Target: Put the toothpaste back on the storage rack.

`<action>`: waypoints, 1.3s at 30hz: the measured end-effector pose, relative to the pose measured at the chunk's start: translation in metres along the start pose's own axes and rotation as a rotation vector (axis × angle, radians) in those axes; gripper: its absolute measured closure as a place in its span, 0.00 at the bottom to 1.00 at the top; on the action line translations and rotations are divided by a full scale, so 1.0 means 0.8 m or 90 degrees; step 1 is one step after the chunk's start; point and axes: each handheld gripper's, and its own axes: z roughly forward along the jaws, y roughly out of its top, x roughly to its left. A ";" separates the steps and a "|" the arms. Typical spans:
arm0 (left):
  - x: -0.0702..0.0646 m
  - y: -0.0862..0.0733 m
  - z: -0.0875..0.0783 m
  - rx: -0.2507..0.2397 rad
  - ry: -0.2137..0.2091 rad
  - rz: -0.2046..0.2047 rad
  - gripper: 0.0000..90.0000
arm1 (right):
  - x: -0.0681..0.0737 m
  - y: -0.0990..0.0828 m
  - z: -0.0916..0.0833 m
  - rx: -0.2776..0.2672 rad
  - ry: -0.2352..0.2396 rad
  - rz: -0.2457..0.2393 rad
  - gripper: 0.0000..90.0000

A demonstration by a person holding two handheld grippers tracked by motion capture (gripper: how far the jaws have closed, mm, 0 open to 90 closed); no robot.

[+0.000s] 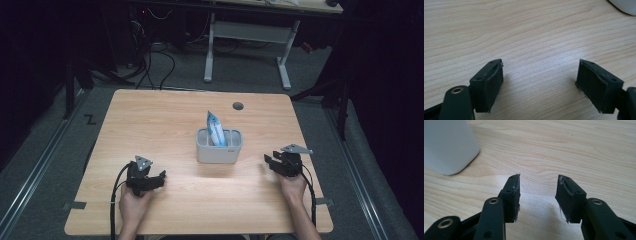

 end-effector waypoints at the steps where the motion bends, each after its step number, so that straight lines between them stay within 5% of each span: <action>1: 0.000 0.000 0.000 0.000 0.000 0.000 0.24 | 0.001 0.000 0.002 0.000 -0.004 -0.006 0.60; 8: 0.000 0.000 0.000 0.000 0.000 0.000 0.24 | 0.004 -0.003 0.008 0.020 -0.029 -0.032 0.59; 23: 0.000 0.000 0.000 0.000 0.000 0.000 0.24 | 0.010 -0.006 0.017 0.039 -0.027 -0.046 0.54; 28: 0.000 0.000 0.000 0.000 0.000 0.000 0.24 | 0.007 -0.007 0.017 0.047 -0.006 -0.033 0.46; 39: 0.000 0.000 0.000 0.000 0.000 0.001 0.24 | 0.008 -0.007 0.017 0.049 -0.018 -0.026 0.41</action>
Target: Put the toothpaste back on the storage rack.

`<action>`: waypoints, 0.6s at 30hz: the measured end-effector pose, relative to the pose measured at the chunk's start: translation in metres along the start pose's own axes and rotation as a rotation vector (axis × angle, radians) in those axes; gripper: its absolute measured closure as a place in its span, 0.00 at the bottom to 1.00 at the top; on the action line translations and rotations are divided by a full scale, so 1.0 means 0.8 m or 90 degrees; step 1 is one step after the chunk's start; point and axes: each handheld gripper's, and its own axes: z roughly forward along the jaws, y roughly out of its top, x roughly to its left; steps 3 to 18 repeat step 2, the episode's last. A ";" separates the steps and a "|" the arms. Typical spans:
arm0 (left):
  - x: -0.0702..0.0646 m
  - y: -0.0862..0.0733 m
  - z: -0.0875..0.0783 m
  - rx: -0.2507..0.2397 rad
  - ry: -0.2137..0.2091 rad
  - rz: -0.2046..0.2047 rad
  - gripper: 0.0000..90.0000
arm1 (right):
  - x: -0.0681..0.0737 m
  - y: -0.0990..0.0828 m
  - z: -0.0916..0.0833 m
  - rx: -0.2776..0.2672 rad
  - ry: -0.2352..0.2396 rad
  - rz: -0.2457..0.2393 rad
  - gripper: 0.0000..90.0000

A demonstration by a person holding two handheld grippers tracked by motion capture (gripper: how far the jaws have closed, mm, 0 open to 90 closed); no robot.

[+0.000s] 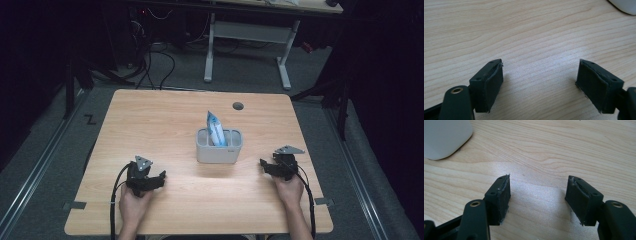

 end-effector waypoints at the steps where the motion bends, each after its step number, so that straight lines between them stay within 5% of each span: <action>1: 0.000 0.000 0.000 0.000 0.000 0.000 0.24 | 0.000 0.000 0.000 0.000 0.001 0.000 0.40; 18: 0.000 0.000 0.000 0.001 0.000 0.000 0.24 | 0.000 0.000 0.000 0.000 0.001 0.000 0.40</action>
